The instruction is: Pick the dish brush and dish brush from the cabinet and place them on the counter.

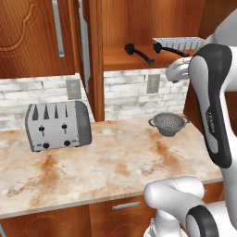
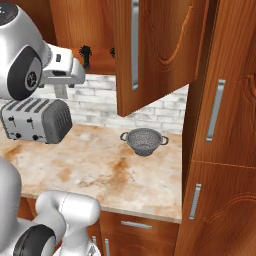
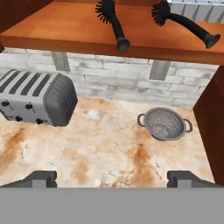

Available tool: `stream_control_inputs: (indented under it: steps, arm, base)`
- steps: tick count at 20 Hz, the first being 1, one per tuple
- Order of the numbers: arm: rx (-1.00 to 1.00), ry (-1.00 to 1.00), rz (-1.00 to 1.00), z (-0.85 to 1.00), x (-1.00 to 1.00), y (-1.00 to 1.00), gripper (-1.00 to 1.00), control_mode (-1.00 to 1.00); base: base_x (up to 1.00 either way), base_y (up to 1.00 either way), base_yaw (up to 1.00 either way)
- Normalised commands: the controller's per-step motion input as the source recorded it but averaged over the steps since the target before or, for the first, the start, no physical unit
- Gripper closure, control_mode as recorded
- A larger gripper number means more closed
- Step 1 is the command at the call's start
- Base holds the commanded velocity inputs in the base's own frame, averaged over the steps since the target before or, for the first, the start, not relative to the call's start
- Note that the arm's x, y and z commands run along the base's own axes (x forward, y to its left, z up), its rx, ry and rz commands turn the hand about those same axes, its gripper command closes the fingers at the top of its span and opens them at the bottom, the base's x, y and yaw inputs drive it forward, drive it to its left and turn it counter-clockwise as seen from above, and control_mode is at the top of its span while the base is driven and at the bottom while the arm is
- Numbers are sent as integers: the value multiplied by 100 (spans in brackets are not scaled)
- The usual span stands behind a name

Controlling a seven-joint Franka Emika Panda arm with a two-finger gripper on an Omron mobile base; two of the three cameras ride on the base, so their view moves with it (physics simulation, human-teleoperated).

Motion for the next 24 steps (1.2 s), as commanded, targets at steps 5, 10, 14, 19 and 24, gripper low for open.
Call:
stream_control_inputs:
  steps: [5, 10, 14, 19, 24]
  arm:
    - [0, 0, 0, 0, 31, 0, -100, -100]
    - [0, 0, 0, 4, 33, 0, -100, -100]
    - [0, 0, 0, 5, 28, 0, -100, -100]
    - [0, 0, 0, 1, 33, 0, -100, -100]
    - [0, 0, 0, 0, 39, 0, -100, -100]
  base:
    - [0, 0, 0]
    - [0, 0, 0]
    - [0, 0, 0]
    - [0, 0, 0]
    - [0, 0, 0]
